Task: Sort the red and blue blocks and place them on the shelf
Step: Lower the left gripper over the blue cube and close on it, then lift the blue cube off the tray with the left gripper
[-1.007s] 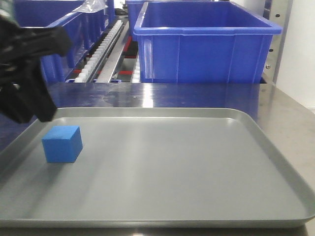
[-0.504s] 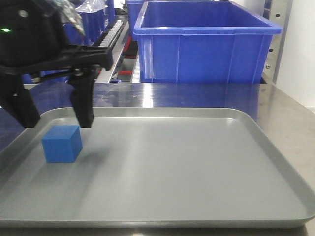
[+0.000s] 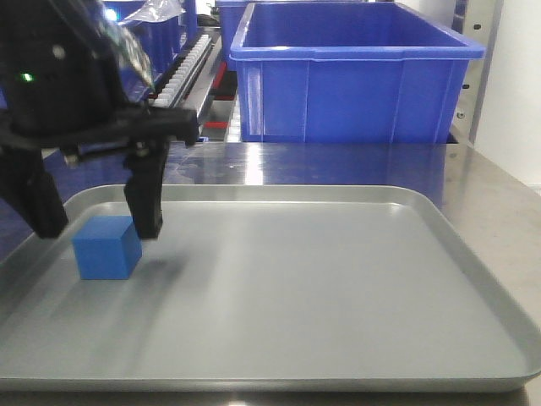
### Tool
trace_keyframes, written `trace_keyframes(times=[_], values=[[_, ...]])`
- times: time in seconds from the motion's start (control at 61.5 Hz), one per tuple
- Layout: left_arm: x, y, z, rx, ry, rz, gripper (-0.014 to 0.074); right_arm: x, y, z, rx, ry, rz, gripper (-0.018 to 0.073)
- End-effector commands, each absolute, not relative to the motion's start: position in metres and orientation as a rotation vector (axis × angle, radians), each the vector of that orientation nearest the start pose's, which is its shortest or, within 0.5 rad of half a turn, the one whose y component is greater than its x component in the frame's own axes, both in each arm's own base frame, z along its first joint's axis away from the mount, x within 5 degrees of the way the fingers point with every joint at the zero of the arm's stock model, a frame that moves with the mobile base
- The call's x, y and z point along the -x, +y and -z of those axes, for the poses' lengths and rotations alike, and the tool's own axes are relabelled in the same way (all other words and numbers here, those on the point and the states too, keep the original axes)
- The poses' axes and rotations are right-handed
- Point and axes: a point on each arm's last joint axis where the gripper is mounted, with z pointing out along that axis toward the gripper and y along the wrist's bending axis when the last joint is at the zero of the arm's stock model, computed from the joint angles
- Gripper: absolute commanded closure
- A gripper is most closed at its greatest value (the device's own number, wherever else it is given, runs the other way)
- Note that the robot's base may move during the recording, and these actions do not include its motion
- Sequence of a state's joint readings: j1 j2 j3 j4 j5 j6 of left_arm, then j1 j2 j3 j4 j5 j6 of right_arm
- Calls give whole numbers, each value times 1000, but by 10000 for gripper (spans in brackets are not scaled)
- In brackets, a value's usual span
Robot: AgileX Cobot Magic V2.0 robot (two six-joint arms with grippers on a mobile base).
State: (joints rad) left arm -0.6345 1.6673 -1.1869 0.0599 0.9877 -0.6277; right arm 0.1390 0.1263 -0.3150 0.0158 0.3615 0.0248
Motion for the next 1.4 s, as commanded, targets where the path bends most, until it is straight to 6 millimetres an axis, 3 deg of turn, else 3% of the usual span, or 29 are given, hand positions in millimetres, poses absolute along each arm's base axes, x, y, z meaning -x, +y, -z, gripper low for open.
trace_keyframes(times=[0.0,0.179,0.634,0.764,0.991,1.17,1.381], values=[[-264,-190,-250,-41,2903,142,66,-50,7,-294,83,1554,-127,508],[-267,-191,-242,-36,2916,112,97,-50,7,-294,83,1554,-127,508],[-268,-192,-239,-39,2929,99,368,-50,7,-294,83,1554,-127,508],[-265,-190,-249,-37,2902,125,476,-50,7,-294,83,1554,-127,508],[-249,-182,-278,-157,2853,285,474,-50,7,-294,83,1554,-127,508],[-230,-173,-298,-446,2655,524,474,-50,7,-294,83,1554,-127,508],[-213,-146,-308,-458,2309,556,474,-50,7,-294,83,1554,-127,508]])
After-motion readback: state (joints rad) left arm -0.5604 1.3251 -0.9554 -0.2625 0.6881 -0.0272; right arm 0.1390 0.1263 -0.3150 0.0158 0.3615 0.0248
